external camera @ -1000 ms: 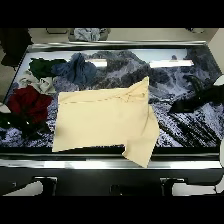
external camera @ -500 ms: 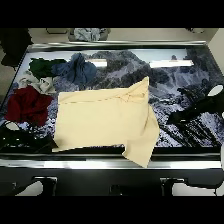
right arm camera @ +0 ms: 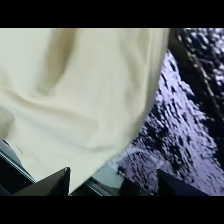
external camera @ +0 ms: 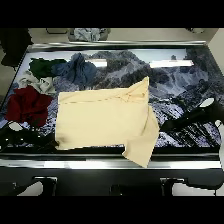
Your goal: Fold the shirts.
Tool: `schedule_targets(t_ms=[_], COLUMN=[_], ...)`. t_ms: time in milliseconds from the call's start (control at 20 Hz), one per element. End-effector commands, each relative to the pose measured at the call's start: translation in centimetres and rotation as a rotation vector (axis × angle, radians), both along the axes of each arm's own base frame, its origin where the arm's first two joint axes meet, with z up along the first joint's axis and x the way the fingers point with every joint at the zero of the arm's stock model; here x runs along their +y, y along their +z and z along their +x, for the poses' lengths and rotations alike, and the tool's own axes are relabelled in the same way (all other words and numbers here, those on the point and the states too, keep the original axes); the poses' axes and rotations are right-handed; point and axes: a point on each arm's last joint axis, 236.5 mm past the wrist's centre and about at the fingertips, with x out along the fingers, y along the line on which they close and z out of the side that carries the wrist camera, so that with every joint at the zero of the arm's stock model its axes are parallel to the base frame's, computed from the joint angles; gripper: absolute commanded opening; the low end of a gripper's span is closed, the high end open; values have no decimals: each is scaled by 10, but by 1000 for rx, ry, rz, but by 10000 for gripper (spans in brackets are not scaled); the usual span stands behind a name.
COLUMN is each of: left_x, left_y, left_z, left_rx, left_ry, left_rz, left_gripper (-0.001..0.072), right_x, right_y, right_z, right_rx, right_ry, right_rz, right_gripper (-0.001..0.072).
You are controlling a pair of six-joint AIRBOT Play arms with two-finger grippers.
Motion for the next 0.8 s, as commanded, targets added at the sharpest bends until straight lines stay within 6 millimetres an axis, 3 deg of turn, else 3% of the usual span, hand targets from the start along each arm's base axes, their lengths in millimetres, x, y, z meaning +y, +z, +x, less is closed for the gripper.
schedule_targets(t_ms=[0,250,300,400,450,500,600,650,700,750], left_x=[2,4,5,8,10,13,21,29,37,44], left_y=[0,4,3,7,14,23,57,85,126,179], left_z=[2,6,8,17,24,33,62,83,107,129], left_rx=[-13,-37,-47,-84,-101,-122,-222,-307,-427,-573], left_ry=[1,2,1,-28,-33,-40,-76,-79,-75,-58], left_rz=[13,23,28,38,41,45,71,103,150,203], left_gripper=[26,26,27,26,26,24,22,22,21,22], right_x=[18,20,20,20,21,22,15,9,-1,-13], right_y=[-20,-40,-42,-42,-40,-35,-7,19,58,111], right_z=[13,14,14,15,15,15,30,47,70,96], right_rx=[-58,-55,-52,-42,-44,-59,-156,-242,-374,-545], right_ry=[-124,-192,-193,-212,-211,-180,-100,-64,-29,-5], right_rz=[56,54,54,52,60,68,55,30,-15,-85], right_gripper=[576,487,440,89,42,41,41,41,41,41])
